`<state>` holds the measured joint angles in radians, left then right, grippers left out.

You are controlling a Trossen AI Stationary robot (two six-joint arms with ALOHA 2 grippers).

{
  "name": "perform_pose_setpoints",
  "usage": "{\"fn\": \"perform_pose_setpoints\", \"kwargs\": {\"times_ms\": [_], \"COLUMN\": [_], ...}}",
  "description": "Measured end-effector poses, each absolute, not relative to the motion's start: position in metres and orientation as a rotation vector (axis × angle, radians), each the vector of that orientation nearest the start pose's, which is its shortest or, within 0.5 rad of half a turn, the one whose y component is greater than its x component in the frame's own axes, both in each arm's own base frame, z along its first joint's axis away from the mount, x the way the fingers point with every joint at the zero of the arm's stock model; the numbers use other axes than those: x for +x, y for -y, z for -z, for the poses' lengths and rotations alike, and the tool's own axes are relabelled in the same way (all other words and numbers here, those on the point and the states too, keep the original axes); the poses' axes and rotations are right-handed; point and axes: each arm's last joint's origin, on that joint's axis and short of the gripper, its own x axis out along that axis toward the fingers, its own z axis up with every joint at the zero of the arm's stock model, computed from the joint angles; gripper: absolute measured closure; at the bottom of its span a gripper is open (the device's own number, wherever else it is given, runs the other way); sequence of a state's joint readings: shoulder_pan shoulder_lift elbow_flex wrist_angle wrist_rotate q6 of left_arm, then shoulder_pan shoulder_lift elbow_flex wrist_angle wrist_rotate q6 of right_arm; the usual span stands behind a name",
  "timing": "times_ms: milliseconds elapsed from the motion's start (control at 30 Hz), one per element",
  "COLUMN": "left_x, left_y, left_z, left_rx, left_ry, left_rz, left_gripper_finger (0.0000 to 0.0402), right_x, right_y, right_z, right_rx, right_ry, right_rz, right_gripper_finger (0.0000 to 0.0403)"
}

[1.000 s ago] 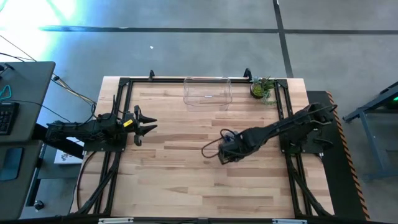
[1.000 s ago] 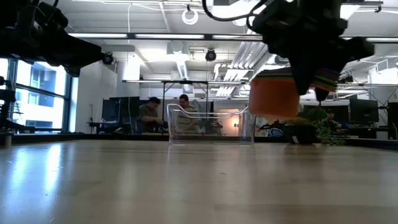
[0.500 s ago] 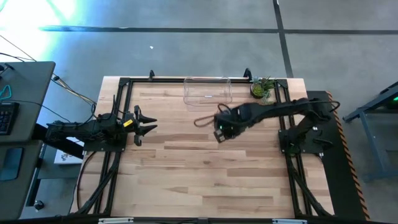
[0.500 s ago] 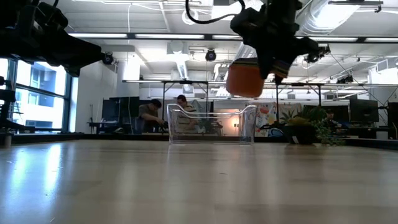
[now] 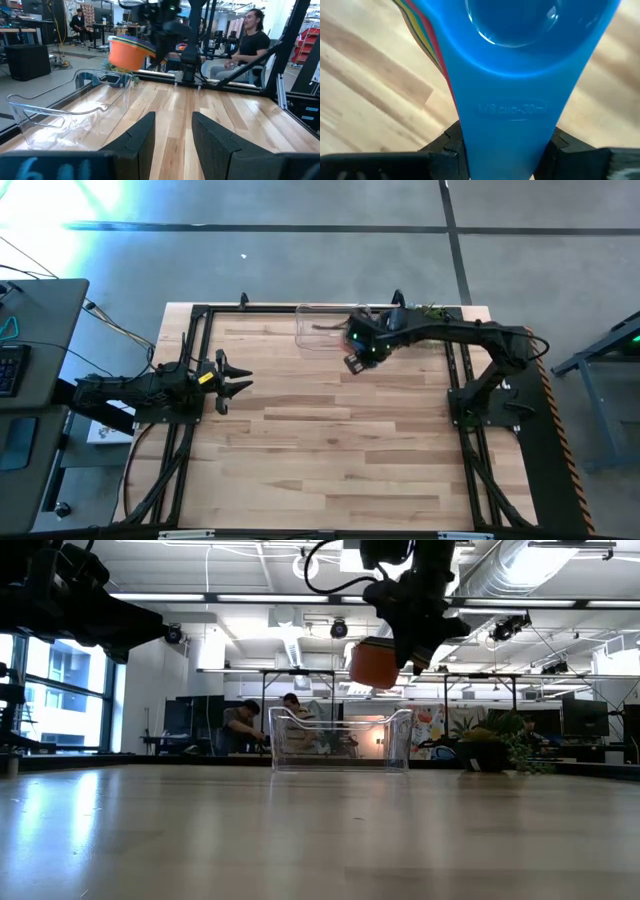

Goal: Nest measuring cups in basket
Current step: Put the stacked measuring cups into the transparent bin

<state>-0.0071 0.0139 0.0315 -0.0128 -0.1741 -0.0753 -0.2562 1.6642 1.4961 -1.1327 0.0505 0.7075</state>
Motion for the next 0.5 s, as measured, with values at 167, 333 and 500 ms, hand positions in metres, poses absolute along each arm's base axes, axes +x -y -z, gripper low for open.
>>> {"fn": "perform_pose_setpoints", "kwargs": {"times_ms": [167,333,500], "left_x": [0.096,0.096,0.096], "left_y": [-0.004,-0.004,-0.004], "left_z": [-0.172,-0.172,-0.172], "left_rx": [-0.075,-0.076,-0.076], "left_ry": [0.011,0.011,0.011], "left_rz": [-0.167,-0.167,-0.167], "left_gripper_finger": [0.0284,0.0284,0.0284], "right_x": [0.306,0.300,0.296], "right_y": [0.118,0.148,0.173], "right_z": [-0.299,-0.306,-0.307], "right_rx": [0.639,0.499,0.383], "right_ry": [-1.104,-1.060,-1.028], "right_rz": [0.695,0.646,0.613], "right_gripper_finger": [0.0277,0.0277,0.0277]}}
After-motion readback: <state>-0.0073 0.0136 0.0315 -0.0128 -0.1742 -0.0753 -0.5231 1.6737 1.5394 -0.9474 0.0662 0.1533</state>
